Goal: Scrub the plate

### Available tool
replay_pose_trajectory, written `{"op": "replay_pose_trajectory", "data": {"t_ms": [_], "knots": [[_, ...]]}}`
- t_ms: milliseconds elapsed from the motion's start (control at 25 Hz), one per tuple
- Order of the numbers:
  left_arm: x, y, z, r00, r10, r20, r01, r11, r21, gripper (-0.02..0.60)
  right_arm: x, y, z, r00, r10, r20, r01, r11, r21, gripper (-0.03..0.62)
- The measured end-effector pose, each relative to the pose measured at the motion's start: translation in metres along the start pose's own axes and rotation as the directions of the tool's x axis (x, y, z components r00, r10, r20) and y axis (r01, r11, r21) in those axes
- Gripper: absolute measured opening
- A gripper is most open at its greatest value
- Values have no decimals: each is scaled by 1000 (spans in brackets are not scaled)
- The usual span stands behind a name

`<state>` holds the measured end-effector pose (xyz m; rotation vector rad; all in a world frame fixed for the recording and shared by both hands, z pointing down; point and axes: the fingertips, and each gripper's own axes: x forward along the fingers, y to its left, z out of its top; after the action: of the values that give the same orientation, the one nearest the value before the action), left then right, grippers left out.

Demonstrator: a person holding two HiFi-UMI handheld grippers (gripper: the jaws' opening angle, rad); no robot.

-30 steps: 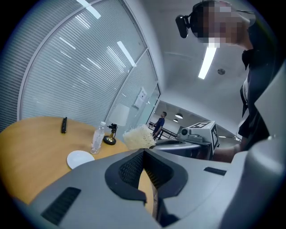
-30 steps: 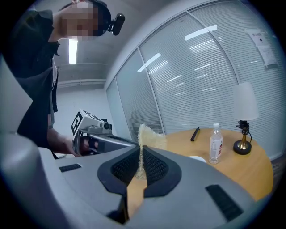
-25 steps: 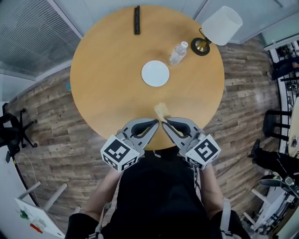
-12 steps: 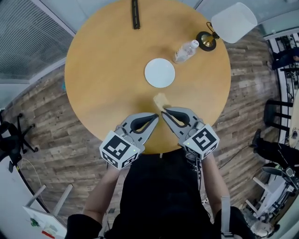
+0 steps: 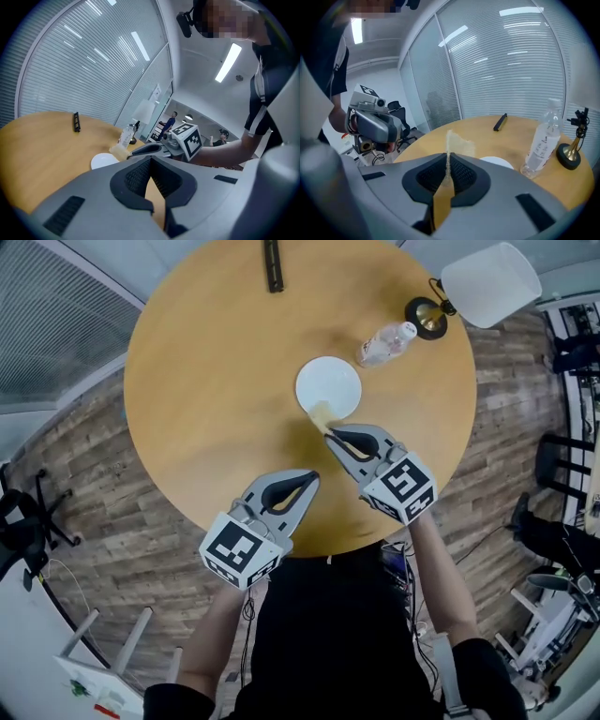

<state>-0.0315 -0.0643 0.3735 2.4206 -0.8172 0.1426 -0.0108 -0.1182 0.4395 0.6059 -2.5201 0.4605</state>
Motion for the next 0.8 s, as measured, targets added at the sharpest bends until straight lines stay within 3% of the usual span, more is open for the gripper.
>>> {"op": "replay_pose_trajectory", "data": {"t_ms": [200,440,800], "knots": [[2,9,0,999,16,37,-14,999,-33,6,33,-21,-15,999,21,-48,-21,1000,-4,26],[-1,21,-4,997,72,14,-72,997,-28,6,70,-40,-42,990,57,-131,-59,998,-7,26],[-1,31,-18,996,87,-23,-88,995,-53,6,102,-51,-59,981,85,-174,-83,996,20,26]]}}
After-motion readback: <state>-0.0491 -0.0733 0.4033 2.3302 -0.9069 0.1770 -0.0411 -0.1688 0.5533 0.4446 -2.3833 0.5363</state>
